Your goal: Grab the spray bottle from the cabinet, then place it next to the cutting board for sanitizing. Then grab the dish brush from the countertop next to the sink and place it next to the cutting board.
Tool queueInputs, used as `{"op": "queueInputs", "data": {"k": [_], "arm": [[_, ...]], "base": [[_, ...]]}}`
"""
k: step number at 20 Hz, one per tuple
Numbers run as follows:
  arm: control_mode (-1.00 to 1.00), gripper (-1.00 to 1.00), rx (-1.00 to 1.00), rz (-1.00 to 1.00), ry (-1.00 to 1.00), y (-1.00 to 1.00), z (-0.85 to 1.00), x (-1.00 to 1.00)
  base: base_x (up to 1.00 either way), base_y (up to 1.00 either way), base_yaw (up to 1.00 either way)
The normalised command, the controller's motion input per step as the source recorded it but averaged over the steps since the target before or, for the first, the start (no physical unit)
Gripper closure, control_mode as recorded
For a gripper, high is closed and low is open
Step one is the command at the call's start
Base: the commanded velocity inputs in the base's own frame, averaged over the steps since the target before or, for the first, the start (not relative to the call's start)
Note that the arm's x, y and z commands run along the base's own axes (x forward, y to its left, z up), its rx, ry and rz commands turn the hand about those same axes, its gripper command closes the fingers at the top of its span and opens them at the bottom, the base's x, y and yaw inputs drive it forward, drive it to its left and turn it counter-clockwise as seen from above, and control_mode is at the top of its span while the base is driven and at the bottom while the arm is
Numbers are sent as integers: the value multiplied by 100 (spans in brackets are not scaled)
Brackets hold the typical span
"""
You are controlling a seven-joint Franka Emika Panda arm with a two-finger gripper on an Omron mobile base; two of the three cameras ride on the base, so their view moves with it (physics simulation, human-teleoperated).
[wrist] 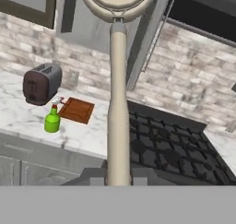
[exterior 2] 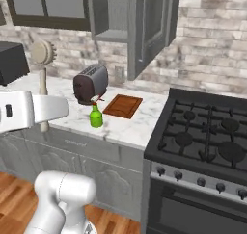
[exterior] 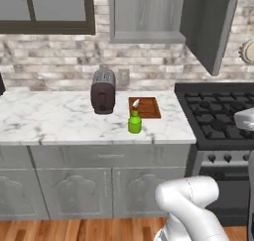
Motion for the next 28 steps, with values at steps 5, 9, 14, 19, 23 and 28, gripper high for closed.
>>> {"op": "queueInputs", "data": {"k": [5, 9, 14, 19, 23, 28], "arm": [[100, 100, 0, 0, 0, 0, 0, 0], [100, 100, 0, 0, 0, 0, 0, 0], [100, 100, 0, 0, 0, 0, 0, 0], [100, 100, 0, 0, 0, 0, 0, 0], [100, 100, 0, 0, 0, 0, 0, 0], [100, 100, 0, 0, 0, 0, 0, 0]], "base": [[0, 68, 4], [17, 0, 0], [31, 1, -6], [57, 55, -15], [87, 50, -20], [78, 18, -22]]}}
